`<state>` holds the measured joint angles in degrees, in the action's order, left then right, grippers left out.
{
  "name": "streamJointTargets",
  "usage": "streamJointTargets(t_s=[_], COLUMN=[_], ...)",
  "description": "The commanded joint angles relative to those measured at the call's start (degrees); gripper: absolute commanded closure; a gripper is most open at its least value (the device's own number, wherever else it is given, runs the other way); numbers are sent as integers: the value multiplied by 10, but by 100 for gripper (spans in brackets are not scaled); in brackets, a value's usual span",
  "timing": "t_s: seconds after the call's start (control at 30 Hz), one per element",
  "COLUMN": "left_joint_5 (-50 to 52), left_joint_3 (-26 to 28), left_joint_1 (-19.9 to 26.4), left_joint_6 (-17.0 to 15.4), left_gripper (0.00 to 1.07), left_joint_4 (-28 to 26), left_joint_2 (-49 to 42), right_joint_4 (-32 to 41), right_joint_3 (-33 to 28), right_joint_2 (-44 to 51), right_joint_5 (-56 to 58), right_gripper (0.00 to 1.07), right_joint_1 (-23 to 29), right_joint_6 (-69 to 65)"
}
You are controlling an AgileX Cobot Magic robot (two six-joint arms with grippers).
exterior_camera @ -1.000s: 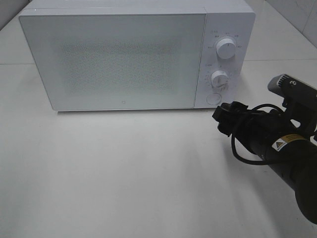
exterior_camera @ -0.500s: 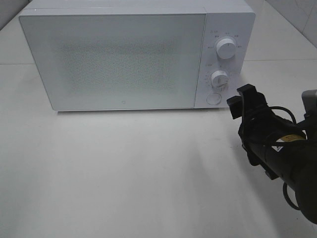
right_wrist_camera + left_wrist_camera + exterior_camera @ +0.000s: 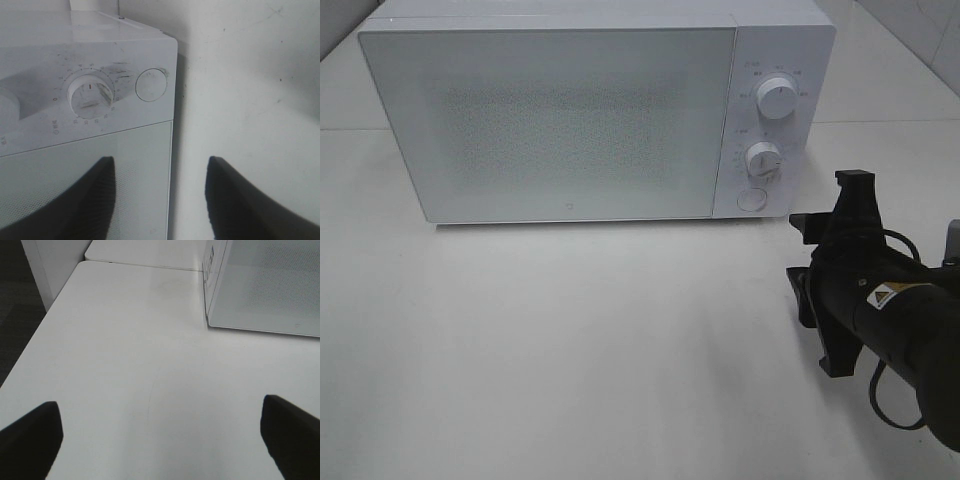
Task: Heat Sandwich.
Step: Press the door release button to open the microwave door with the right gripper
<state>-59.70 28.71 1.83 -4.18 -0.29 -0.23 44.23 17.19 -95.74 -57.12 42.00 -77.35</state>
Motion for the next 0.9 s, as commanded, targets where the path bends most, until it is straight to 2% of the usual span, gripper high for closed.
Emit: streamJointTargets(t_s=[0.03, 0.1, 0.13, 0.17, 0.23, 0.27, 0.73, 0.9], left_joint_5=[5, 5, 5, 5, 5, 5, 5, 5], left_joint_3=[-2, -2, -2, -2, -2, -2, -2, -2], left_joint_1=[2, 2, 2, 2, 2, 2, 2, 2], left_joint_6=[-1, -1, -1, -1, -1, -1, -1, -1], left_gripper=[3, 3, 3, 3, 3, 3, 3, 3], left_joint_4=[-5, -5, -5, -5, -5, -5, -5, -5], left_joint_2=[-13, -13, -13, -13, -13, -13, -13, -13], right_joint_4=[-2, -2, -2, -2, -2, -2, 0, -29], right_joint_3=[1, 1, 1, 1, 1, 1, 2, 20], right_joint_2=[1, 1, 1, 1, 1, 1, 1, -24], right_joint_5=[-1, -1, 2, 2, 7, 8, 8, 10], right_gripper=[71, 83, 95, 95, 106, 107, 107, 107], right_joint_1=[3, 3, 3, 3, 3, 3, -1, -26], right_joint_6=[-9, -9, -9, -9, -9, -9, -5, 1])
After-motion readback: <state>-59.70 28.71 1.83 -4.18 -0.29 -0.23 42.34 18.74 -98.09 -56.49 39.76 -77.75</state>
